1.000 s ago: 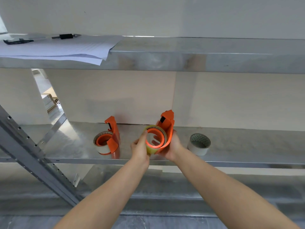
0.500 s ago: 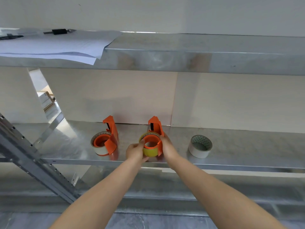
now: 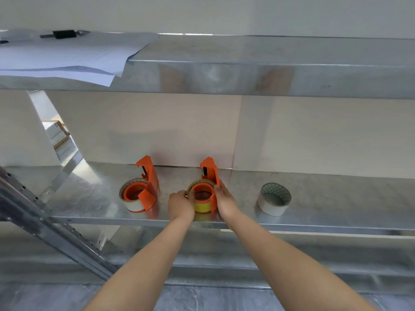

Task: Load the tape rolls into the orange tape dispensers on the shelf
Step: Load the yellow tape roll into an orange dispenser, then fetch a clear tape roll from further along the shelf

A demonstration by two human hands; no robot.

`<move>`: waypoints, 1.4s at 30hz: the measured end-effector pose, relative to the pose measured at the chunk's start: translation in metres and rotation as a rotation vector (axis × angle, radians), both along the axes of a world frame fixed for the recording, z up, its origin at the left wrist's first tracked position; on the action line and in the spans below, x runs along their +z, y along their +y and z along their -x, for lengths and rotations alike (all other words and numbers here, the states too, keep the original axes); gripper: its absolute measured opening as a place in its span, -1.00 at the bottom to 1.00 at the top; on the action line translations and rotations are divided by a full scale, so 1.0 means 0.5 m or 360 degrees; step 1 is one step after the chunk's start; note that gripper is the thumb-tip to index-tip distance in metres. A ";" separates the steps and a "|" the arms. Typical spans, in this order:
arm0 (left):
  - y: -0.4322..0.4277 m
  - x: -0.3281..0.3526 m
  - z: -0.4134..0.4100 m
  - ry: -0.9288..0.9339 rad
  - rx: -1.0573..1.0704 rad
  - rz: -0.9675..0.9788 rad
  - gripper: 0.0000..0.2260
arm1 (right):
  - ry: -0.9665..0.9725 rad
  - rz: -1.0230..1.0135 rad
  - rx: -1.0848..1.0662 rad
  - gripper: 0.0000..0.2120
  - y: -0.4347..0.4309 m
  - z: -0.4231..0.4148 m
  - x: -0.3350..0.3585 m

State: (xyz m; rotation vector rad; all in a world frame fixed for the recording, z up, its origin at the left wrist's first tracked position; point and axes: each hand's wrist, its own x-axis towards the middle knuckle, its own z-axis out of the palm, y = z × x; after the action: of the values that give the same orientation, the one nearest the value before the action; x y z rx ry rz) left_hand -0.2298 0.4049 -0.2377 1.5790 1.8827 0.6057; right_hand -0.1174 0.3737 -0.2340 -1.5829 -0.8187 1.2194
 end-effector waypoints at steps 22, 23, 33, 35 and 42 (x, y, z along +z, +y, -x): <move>-0.091 0.073 -0.297 -0.0276 -0.1072 0.0235 -0.27 | -0.0764 0.0263 -0.0107 -0.34 -0.171 -0.344 0.049; -0.097 0.067 -0.306 -0.0235 -0.1099 0.0230 -0.31 | -0.0704 0.0241 -0.0093 -0.39 -0.178 -0.345 0.045; -0.145 0.107 -0.514 -0.0344 -0.1277 0.0021 -0.39 | -0.0629 -0.0024 -0.0435 -0.34 -0.273 -0.494 0.077; -0.168 0.112 -0.593 -0.0398 -0.1321 0.0017 -0.37 | -0.0689 -0.0004 -0.0533 -0.30 -0.304 -0.568 0.083; -0.281 0.141 -0.905 -0.0554 -0.1552 0.0093 -0.38 | -0.0766 0.0013 -0.0796 -0.34 -0.458 -0.863 0.112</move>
State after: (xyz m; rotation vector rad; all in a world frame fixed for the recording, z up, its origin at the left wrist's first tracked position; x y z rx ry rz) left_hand 0.2227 0.2643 -0.1673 1.9354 0.7133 0.3314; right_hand 0.3143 0.1447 -0.1778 -1.9703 -0.6455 0.4909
